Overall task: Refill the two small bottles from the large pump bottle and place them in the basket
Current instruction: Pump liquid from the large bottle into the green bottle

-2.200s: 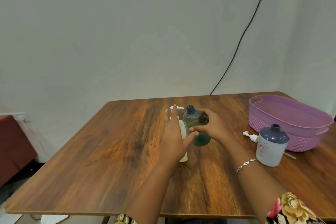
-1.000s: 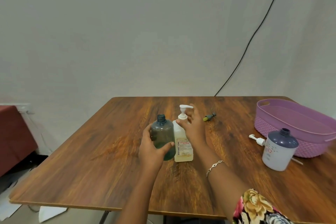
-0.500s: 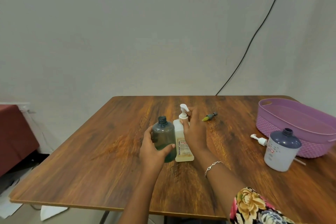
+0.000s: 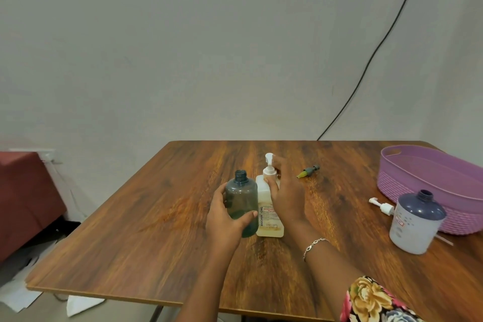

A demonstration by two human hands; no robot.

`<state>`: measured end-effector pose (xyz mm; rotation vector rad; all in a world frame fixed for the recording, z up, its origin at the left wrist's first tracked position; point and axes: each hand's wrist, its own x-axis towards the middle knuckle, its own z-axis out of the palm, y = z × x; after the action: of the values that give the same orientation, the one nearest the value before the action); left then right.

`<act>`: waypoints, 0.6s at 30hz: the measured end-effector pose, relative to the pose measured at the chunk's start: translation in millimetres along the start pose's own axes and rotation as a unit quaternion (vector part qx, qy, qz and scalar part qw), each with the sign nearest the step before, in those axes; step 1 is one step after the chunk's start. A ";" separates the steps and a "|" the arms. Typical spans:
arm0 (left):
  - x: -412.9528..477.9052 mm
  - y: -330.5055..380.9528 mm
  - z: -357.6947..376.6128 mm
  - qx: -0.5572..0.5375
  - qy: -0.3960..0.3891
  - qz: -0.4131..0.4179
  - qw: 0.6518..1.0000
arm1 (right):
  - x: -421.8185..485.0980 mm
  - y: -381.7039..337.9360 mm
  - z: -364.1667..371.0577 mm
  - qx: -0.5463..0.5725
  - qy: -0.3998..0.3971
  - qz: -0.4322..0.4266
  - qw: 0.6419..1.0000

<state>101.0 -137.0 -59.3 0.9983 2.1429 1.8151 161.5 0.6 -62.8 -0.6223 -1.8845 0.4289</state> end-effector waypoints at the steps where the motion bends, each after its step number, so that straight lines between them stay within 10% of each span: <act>1: 0.0 -0.4 -0.4 -0.002 0.001 -0.001 1.000 | 0.5 2.0 0.2 0.024 -0.010 0.015 1.000; 18: 3.8 -10.2 6.7 -0.021 -0.008 -0.009 1.000 | 6.6 20.6 -3.4 0.097 -0.012 0.091 0.991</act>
<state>97.7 -129.8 -69.3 0.9769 2.0894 1.8303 167.1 21.1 -68.2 -0.6629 -1.7884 0.7306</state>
